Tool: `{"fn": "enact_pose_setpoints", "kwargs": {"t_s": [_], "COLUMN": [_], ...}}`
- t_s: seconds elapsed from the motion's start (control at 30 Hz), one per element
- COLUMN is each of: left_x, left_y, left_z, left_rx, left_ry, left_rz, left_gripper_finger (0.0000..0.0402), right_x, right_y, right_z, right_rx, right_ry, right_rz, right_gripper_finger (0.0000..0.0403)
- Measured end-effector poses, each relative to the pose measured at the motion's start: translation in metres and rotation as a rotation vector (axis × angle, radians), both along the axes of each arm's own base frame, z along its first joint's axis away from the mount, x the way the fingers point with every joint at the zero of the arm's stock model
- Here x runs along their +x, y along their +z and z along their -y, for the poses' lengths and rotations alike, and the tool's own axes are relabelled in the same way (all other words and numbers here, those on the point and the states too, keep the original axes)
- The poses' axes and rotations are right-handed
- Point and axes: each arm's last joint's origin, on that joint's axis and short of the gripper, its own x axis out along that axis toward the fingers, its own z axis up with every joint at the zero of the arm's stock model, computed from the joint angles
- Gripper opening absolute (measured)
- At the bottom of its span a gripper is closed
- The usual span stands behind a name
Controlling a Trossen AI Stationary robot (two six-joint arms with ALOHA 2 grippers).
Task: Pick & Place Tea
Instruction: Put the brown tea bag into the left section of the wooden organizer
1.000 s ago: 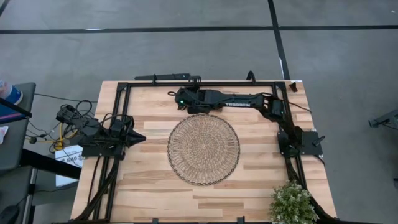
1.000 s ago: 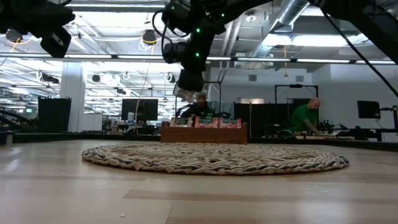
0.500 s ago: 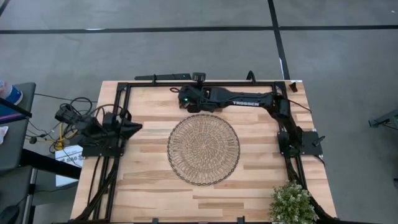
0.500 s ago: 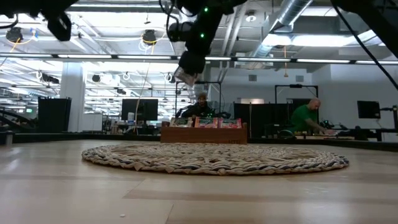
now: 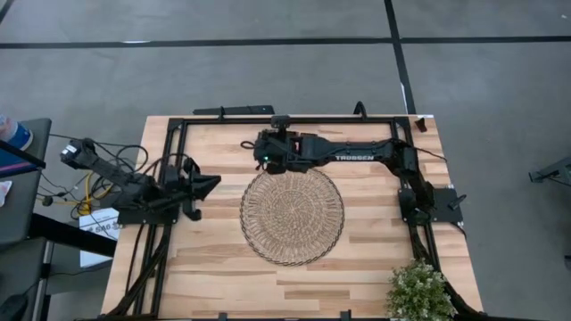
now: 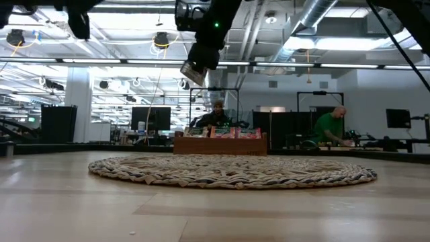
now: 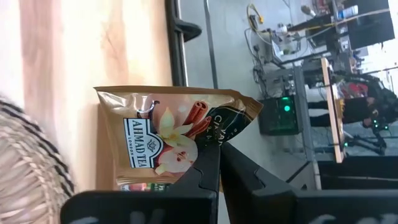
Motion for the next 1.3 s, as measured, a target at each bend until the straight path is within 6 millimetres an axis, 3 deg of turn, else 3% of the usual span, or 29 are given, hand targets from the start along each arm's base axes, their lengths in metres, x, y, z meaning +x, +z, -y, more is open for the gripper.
{"fn": "enact_pose_setpoints", "kwargs": {"t_s": [0.43, 0.7, 0.97, 1.1, 1.3], "left_x": [0.038, 0.046, 0.048, 0.049, 0.052], "left_y": [-0.022, -0.030, -0.035, -0.035, -0.036], "left_z": [-0.014, -0.023, -0.027, -0.028, -0.033], "left_rx": [-0.184, -0.330, -0.344, -0.338, -0.344], "left_ry": [0.113, 0.189, 0.178, 0.145, 0.107], "left_rz": [-0.037, -0.015, -0.049, -0.050, -0.053], "left_gripper_finger": [0.0021, 0.0021, 0.0023, 0.0046, 0.0113], "right_x": [-0.017, -0.020, -0.020, -0.020, -0.017], "right_y": [0.023, 0.020, 0.019, 0.020, 0.022], "right_z": [-0.041, -0.046, -0.046, -0.046, -0.047], "right_rx": [0.046, 0.058, 0.064, 0.064, 0.053], "right_ry": [0.030, 0.026, 0.020, 0.022, 0.039], "right_rz": [0.045, 0.009, 0.019, 0.020, 0.044], "right_gripper_finger": [0.0000, 0.0000, 0.0000, 0.0000, 0.0000]}}
